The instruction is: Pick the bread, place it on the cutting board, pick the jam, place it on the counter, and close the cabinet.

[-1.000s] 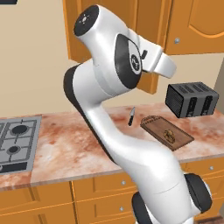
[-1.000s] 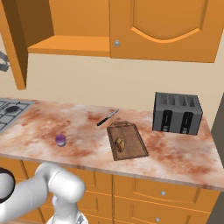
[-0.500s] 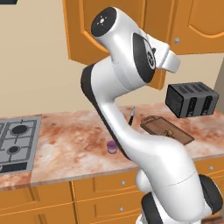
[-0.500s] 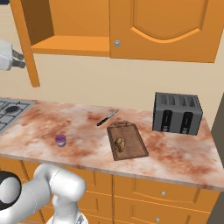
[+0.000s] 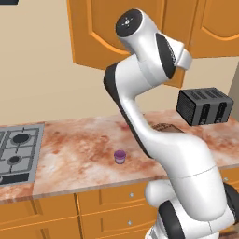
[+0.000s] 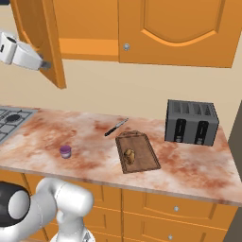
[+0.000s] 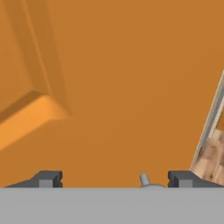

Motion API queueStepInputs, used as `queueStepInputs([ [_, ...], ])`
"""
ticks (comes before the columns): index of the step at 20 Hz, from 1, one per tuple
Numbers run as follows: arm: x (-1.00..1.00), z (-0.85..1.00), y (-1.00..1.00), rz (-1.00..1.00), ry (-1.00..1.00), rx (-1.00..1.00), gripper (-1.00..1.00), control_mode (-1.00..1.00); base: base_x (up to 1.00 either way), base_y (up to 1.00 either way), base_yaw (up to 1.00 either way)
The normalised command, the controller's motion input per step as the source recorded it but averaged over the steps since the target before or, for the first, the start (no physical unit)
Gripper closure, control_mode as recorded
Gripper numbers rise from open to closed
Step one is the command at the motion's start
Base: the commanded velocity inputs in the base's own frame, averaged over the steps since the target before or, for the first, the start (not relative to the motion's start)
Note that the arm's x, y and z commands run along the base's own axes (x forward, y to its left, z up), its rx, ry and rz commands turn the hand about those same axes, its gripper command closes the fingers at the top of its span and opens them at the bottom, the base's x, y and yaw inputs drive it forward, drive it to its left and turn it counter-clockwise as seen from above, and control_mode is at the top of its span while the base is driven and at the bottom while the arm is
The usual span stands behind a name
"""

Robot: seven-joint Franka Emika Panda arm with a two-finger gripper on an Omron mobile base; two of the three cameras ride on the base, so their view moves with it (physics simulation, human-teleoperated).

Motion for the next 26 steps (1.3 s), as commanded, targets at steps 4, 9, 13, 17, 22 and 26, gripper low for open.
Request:
queueStepInputs([
  [4,0.58,-0.03,-0.34,0.12,0.0,0.01,-1.0,-1.0,0.0,0.0,0.0],
  [9,0.5,-0.04,-0.3,0.12,0.0,0.0,-1.0,-1.0,0.0,0.0,0.0],
  [13,0.54,-0.01,-0.33,0.13,0.0,0.0,-1.0,-1.0,0.0,0.0,0.0],
  [17,0.56,0.0,-0.34,0.13,0.0,0.01,-1.0,-1.0,0.0,0.0,0.0],
  [22,0.54,-0.03,-0.23,0.12,0.0,0.0,-1.0,-1.0,0.0,0.0,0.0],
  [26,0.49,-0.07,-0.17,0.11,0.0,0.0,-1.0,-1.0,0.0,0.0,0.0],
])
